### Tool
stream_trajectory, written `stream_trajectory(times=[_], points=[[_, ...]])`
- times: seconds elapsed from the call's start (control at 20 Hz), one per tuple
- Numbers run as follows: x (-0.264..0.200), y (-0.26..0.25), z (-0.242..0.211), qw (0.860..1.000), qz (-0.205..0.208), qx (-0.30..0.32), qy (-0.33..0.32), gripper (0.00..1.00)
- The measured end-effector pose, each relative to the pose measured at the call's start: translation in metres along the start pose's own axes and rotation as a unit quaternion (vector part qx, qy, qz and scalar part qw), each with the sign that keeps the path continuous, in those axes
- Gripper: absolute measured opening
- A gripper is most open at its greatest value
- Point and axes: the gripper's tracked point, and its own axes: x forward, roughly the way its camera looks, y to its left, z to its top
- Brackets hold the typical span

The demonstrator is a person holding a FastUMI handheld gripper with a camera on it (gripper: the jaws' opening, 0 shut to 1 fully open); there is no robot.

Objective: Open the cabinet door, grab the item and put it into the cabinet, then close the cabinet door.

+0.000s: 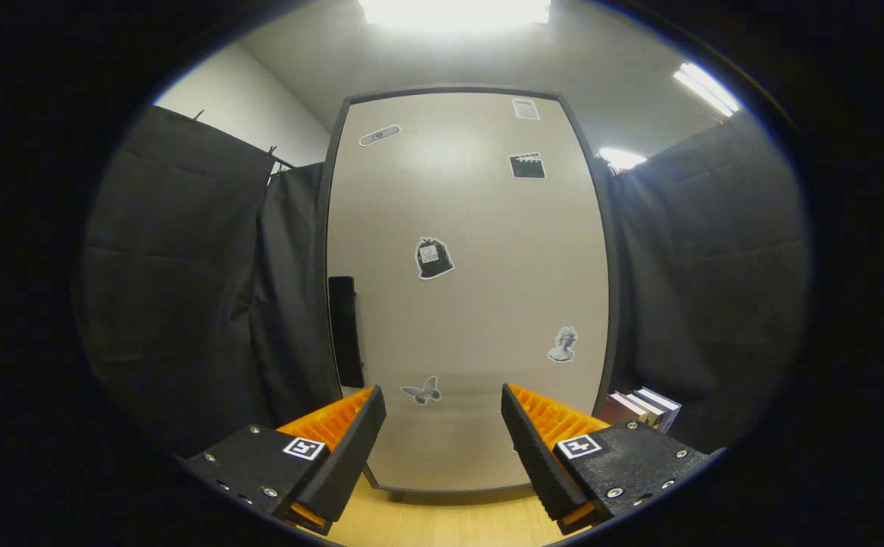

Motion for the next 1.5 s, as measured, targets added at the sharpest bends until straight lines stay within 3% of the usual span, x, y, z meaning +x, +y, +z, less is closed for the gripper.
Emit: stream_trajectory(times=[0.7, 0.8, 0.95, 1.0, 1.2, 1.4, 1.5], points=[[0.096, 0.090, 0.016, 0.998, 0.057, -0.009, -0.023, 0.90], [0.110, 0.100, 0.007, 0.998, 0.067, -0.002, -0.005, 0.78], [0.123, 0.104, -0.007, 0.998, 0.057, -0.004, 0.021, 0.46], [0.123, 0.103, -0.008, 0.998, 0.054, -0.006, 0.023, 0.39], [0.124, 0.103, -0.015, 0.998, 0.038, -0.023, 0.033, 0.37], [0.126, 0.102, -0.035, 0.997, 0.021, -0.031, 0.062, 0.40], [0.124, 0.102, -0.034, 0.998, 0.029, -0.016, 0.060, 0.34]])
